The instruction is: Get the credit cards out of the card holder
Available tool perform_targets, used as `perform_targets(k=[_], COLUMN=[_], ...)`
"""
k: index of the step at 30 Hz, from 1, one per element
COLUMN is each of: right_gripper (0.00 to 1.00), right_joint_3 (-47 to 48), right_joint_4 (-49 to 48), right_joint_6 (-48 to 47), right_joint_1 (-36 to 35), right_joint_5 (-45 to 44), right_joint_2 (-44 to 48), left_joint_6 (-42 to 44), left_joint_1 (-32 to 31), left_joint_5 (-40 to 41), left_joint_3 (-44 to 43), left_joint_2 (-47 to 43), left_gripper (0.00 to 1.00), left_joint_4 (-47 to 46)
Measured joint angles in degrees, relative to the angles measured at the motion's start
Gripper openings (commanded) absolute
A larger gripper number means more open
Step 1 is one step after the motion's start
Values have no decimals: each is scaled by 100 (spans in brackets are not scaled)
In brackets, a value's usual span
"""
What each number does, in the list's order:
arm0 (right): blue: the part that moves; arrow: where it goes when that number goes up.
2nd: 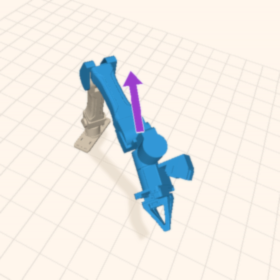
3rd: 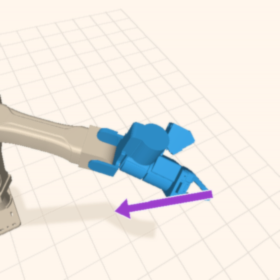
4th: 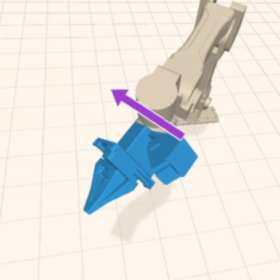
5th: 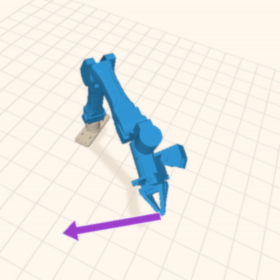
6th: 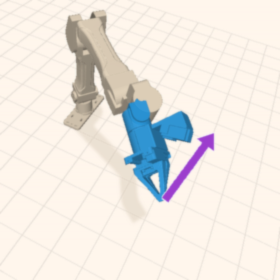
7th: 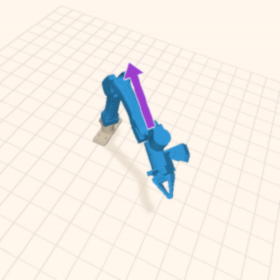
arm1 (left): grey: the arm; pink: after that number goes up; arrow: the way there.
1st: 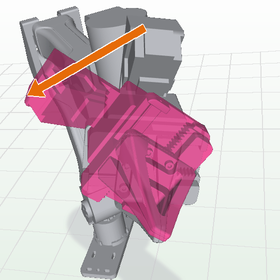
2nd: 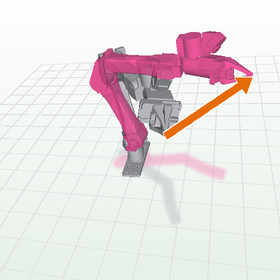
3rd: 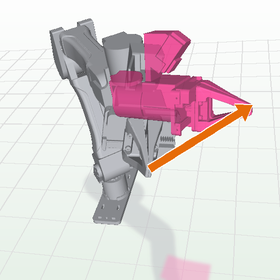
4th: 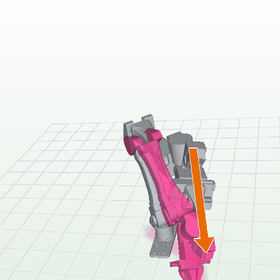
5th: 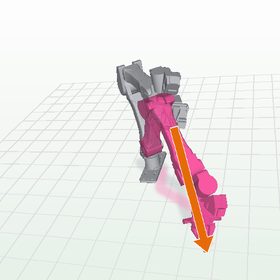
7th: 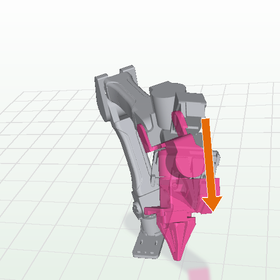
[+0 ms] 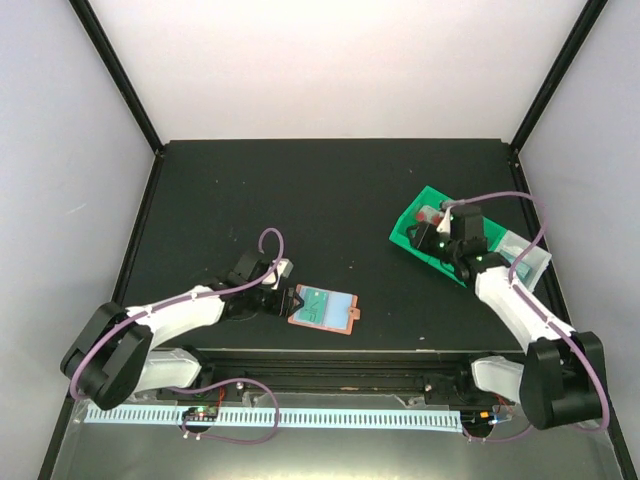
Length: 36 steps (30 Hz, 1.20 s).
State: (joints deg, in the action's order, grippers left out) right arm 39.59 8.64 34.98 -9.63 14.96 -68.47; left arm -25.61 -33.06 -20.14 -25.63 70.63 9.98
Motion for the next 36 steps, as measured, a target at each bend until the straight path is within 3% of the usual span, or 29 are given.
perform_targets(k=[9,16,22,31,36], right_gripper=[42,40,39,23,21], right_joint_3=[-549,-800,-839,-861,-927], right_joint_4=[52,-444,-785,-1134,-1342], right_joint_6=[227,645,885,1001,1038], right_joint_1=[-1445,-2468,-3032,-3615,-3703], right_joint_5=[245,271,249,212,214], right_joint_2=[361,271,-7,-496,-726], left_joint_6=[-203,-518,-855,-1375,-1469], left_joint_1=[-59,-249,-501,-603,-603], left_joint_5=[-229,-337,-433,-461,-509], left_joint_3=[186,212,284,595,595], left_joint_2=[83,472,544,-160,-509], left_gripper=[49,29,28,36,28], left_joint_4=[-280,-664,-887,-1045,-1182])
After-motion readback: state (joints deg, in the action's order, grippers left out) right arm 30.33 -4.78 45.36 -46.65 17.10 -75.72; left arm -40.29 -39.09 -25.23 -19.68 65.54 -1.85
